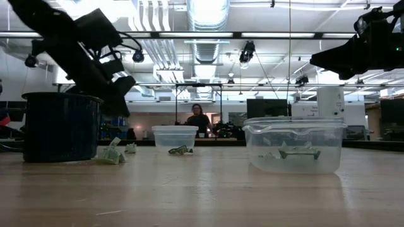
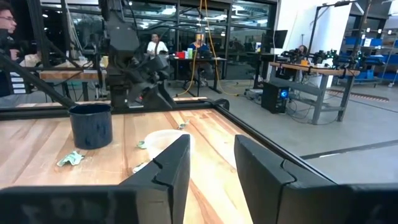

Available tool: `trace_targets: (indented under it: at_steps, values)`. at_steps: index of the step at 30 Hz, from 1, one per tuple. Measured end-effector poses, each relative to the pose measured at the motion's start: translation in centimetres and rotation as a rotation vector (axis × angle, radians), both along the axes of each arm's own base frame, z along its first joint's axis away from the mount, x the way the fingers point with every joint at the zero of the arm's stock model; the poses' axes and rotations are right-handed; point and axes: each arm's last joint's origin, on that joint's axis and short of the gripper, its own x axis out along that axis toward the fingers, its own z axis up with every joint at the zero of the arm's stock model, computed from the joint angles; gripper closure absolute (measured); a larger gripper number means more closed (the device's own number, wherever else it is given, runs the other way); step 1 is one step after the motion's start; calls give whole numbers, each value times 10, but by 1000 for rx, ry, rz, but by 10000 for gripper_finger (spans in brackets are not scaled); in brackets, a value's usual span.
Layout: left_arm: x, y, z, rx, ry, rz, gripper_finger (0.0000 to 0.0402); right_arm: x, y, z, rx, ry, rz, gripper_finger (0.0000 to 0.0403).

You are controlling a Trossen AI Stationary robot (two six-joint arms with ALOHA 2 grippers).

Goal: Pick and place items into bin
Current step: Put the stevia packet into the round transparent bin

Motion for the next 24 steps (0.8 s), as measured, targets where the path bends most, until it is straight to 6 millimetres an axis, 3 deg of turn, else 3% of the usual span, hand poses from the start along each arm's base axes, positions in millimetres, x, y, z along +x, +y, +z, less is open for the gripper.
trace_targets:
  at_steps: [5, 12, 24]
  values:
    - [4, 7, 8, -52, 27, 59, 240, 0, 0, 0, 0, 0, 0, 290]
    - [5, 28, -6, -183, 100, 85, 240, 0, 0, 0, -4, 2, -1, 296]
    - [12, 52, -17, -194, 200, 131, 240, 0, 0, 0, 0, 7, -1, 297]
